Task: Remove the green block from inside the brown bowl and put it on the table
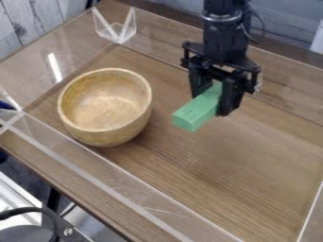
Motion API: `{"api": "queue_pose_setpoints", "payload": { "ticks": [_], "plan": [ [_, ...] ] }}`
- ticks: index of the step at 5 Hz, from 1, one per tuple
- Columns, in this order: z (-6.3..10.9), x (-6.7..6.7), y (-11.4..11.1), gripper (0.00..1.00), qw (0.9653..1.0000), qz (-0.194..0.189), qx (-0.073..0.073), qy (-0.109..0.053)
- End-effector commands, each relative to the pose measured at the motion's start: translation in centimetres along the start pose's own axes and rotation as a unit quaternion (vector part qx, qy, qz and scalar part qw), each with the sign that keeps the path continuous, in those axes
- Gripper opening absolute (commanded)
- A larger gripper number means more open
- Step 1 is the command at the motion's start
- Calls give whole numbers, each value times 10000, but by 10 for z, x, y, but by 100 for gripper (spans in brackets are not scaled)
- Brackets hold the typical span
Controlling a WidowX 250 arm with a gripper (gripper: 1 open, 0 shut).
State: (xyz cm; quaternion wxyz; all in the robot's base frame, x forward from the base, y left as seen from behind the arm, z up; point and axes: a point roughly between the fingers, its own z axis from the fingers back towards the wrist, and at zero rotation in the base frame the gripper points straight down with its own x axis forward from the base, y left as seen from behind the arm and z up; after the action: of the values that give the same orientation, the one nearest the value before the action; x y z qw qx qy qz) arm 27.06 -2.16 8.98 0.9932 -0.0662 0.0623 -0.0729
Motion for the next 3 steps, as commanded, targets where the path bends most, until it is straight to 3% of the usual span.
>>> {"api": "queue_pose_setpoints", "payload": {
  "ticks": [1, 2, 3],
  "plan": [
    [2, 2, 17, 0, 9995, -179, 212, -130],
    [-16, -6, 33, 0, 9986, -387, 361, 6],
    [-33, -15, 53, 0, 9998, -2, 108, -139]
  ]
}}
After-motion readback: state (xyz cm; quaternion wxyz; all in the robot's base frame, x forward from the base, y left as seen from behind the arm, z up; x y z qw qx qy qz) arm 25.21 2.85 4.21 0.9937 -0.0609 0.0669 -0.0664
